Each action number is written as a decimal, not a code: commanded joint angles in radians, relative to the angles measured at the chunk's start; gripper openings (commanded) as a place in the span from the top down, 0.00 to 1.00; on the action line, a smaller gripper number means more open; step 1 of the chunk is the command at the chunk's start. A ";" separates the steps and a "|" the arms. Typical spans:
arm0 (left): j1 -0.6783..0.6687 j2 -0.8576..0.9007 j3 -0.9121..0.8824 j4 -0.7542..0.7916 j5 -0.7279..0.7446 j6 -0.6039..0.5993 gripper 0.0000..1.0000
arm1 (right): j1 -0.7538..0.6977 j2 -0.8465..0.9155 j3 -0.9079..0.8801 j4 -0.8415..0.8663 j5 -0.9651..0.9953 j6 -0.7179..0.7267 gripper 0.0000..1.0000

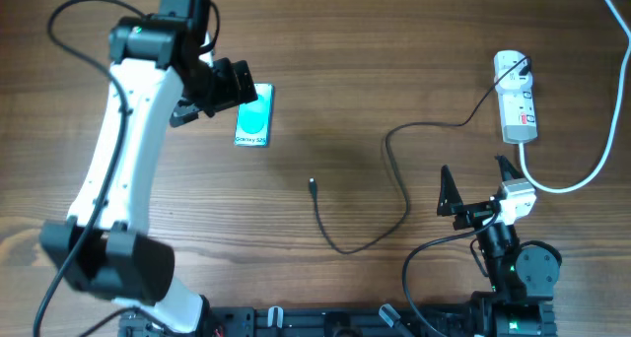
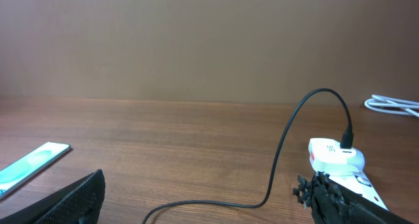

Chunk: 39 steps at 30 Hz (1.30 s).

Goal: Plug charger to phone and switch on socket
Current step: 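Move the left gripper over the Galaxy S25 phone and lower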

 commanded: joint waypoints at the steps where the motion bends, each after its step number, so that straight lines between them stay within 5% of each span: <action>1: -0.016 0.120 0.017 0.046 -0.110 -0.005 0.00 | 0.004 -0.011 -0.001 0.003 -0.009 -0.010 0.00; 13: -0.042 0.199 -0.025 0.265 -0.073 0.002 0.01 | 0.004 -0.011 -0.001 0.003 -0.008 -0.011 0.00; 39: -0.074 0.199 -0.542 0.856 -0.092 0.024 0.00 | 0.004 -0.011 -0.001 0.003 -0.009 -0.011 0.00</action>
